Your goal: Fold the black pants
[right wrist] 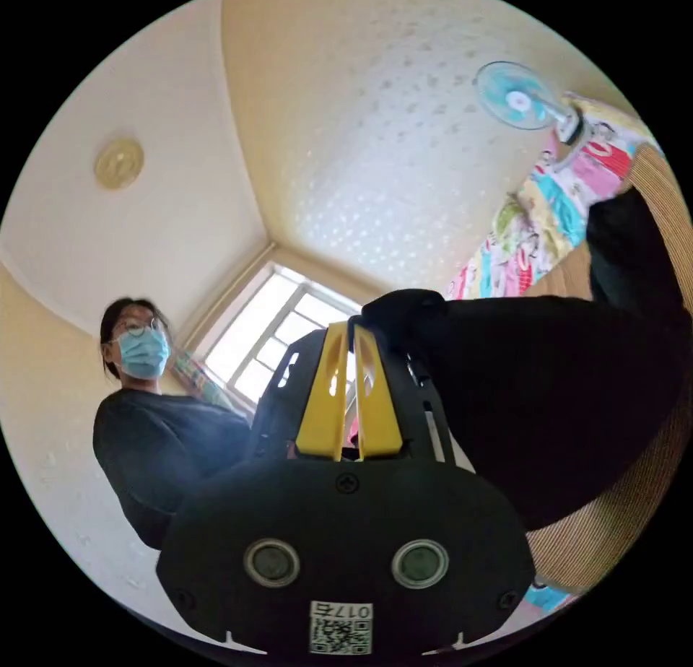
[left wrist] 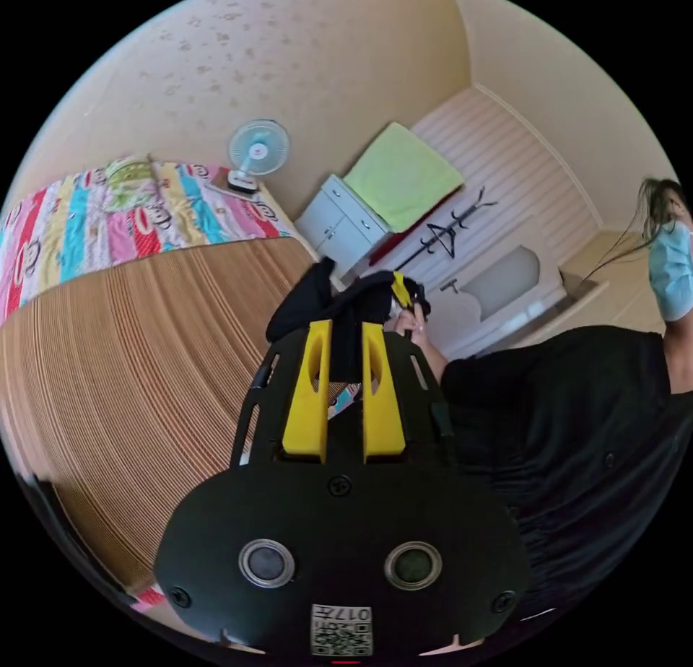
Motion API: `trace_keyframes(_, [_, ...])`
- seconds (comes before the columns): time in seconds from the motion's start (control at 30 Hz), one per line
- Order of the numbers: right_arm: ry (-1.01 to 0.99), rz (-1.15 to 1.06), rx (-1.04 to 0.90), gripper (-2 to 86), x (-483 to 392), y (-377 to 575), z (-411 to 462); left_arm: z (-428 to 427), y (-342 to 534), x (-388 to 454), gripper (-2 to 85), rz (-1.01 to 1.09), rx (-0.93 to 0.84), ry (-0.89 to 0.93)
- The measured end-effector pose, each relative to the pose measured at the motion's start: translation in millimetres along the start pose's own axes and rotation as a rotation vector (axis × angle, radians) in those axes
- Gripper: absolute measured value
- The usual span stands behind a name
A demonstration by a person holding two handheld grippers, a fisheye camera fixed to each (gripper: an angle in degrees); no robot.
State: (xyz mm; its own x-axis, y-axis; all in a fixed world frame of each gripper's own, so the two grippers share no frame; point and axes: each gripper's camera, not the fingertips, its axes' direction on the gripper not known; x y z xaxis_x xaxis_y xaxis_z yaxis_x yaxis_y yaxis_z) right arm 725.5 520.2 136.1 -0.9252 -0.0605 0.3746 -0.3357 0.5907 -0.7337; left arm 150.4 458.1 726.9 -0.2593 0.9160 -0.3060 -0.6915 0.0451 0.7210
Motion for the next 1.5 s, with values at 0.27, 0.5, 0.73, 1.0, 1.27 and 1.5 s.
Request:
trace_keyframes(0.27, [-0.189, -0.249, -0.344, 1.1, -146, 19, 185, 39, -41, 117, 15.5, 0.383, 0.007, -0.084])
trace_keyframes(0.5, [-0.022, -0.361, -0.388, 1.6, -236, 69, 249, -39, -5, 178, 3.0, 0.393, 0.371, -0.202])
trace_keyframes(0.73, [0.198, -0.451, -0.272, 2.8, -277, 157, 229, -119, 3, 197, 0.8, 0.312, 0.534, -0.047])
trace_keyframes(1.0, [0.734, -0.307, -0.400, 19.2, -202, 286, 266, -224, 6, 269, 1.7, 0.436, 0.731, -0.039])
trace_keyframes(1.27, [0.821, -0.738, -0.490, 26.9, -254, 392, 412, -291, -5, 323, 3.0, 0.443, 0.883, -0.090])
trace_keyframes(1.5, [1.061, -1.361, -0.230, 18.0, -328, 438, 506, -334, -6, 351, 3.4, 0.450, 0.946, -0.151])
